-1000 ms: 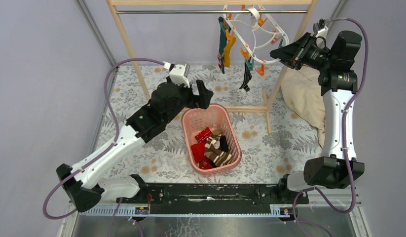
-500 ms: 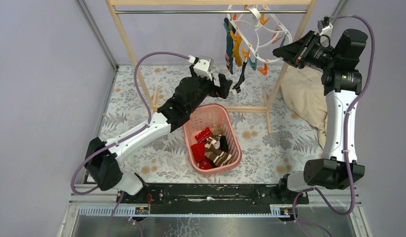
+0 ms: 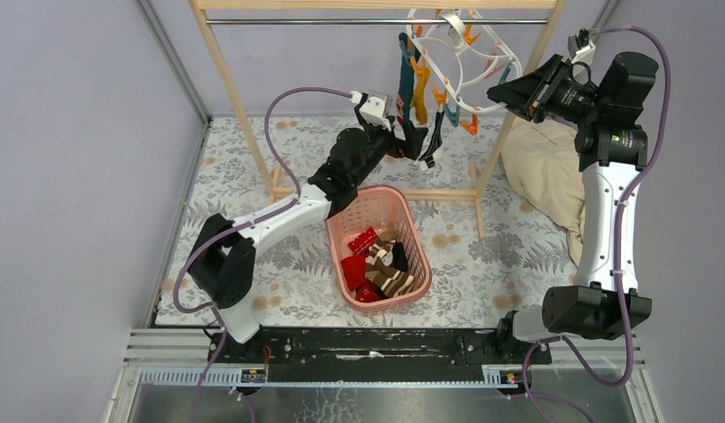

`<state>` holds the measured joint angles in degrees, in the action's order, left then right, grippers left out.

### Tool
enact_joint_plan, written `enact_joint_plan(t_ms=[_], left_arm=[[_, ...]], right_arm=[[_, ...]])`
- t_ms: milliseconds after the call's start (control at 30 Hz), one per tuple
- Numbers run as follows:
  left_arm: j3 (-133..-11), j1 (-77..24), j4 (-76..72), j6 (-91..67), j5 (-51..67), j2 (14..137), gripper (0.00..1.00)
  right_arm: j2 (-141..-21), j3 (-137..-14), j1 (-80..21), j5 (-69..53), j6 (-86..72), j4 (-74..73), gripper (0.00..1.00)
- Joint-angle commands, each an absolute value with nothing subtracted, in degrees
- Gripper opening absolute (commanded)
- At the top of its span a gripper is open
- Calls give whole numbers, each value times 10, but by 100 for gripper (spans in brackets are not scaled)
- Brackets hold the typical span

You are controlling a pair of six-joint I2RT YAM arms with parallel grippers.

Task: Remove the socks clipped to the hanger
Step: Remove the sock from the hanger.

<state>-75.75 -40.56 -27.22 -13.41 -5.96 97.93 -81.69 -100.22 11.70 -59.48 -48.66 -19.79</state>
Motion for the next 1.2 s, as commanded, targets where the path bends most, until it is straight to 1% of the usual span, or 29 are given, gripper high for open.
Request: enact_joint_plan(t_ms=[0, 233, 400, 433, 467, 600, 667, 700, 733, 833, 867, 900, 933, 967, 1000, 1167], left_arm=[[-808, -404, -387, -142, -80, 1018, 99], [-868, -404, -437, -160, -108, 1094, 99], [-881, -404, -468, -164, -148, 1119, 99], [-883, -404, -474, -165, -152, 1123, 97], [-886, -403, -481, -167, -155, 1128, 94], [-917, -400, -487, -179, -161, 1154, 71], [-940, -399, -479, -182, -158, 1167, 58], [-949, -399, -477, -185, -156, 1173, 52], [-955, -398, -477, -187, -155, 1177, 49], [-968, -394, -473, -193, -149, 1183, 31], [-969, -393, -471, -194, -149, 1183, 27], [-968, -391, -468, -195, -149, 1181, 20], [-965, -390, -465, -195, -146, 1178, 9], [-960, -389, -462, -196, -142, 1173, 4], [-953, -388, -460, -196, -140, 1165, 0], [-894, -388, -429, -183, -136, 1103, 0]], right_arm=[[-794, -1022, 120, -616, -482, -151, 18], [-793, -1025, 120, -621, -484, -145, 17], [-786, -1022, 120, -625, -487, -140, 17], [-784, -1020, 120, -626, -488, -138, 17], [-781, -1018, 120, -628, -490, -135, 17], [-779, -1018, 120, -632, -493, -132, 17], [-778, -1015, 120, -633, -497, -128, 17], [-776, -1012, 120, -633, -500, -123, 17], [-775, -1009, 120, -633, -502, -120, 17], [-773, -1003, 120, -635, -502, -117, 17], [-773, -1000, 120, -635, -502, -115, 17], [-772, -997, 120, -635, -501, -115, 17], [-771, -996, 120, -636, -501, -114, 17], [-770, -994, 120, -638, -500, -114, 17], [-769, -992, 120, -638, -498, -114, 17], [-768, -988, 120, -637, -494, -113, 19]])
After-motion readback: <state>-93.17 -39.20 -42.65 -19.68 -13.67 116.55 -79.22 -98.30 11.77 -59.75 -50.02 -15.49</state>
